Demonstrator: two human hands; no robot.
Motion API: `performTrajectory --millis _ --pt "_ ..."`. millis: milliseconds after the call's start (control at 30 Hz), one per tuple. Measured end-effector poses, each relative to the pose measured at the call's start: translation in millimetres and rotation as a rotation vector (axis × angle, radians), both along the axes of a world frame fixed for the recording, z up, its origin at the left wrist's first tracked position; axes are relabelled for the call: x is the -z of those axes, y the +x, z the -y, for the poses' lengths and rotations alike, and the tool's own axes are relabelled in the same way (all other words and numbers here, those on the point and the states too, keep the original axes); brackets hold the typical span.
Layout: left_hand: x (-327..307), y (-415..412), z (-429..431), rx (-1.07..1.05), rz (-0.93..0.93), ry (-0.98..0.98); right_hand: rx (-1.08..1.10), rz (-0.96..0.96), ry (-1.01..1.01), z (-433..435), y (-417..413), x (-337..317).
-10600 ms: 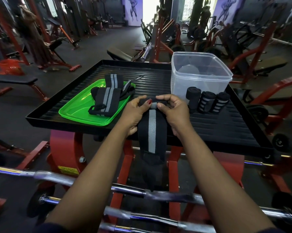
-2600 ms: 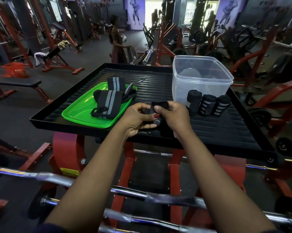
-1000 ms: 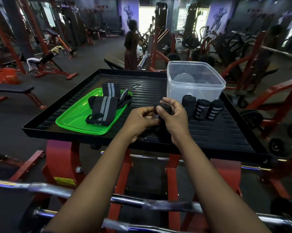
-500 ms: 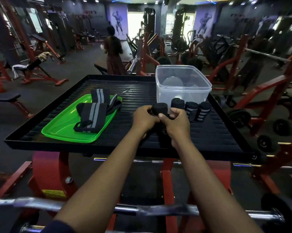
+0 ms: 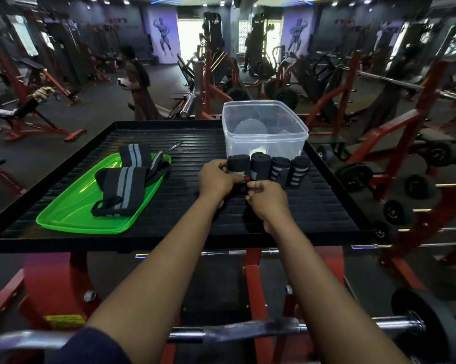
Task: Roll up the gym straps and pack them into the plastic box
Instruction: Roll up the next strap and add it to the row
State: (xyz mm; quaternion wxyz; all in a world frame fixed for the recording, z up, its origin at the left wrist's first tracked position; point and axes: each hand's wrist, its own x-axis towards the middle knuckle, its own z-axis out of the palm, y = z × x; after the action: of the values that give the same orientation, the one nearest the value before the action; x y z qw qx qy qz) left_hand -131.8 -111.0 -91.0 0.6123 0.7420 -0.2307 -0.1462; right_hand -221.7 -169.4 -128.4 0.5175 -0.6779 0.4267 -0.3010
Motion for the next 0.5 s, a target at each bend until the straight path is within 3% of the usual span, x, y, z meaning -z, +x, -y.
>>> performTrajectory --millis 333,500 --pt "9 -3 -1 -0.056 0.25 0.009 0.027 0.025 0.07 -1 -3 -3" --pt "13 4 1 -0.035 0.207 0.072 0.02 0.002 0.047 -2 -3 -4"
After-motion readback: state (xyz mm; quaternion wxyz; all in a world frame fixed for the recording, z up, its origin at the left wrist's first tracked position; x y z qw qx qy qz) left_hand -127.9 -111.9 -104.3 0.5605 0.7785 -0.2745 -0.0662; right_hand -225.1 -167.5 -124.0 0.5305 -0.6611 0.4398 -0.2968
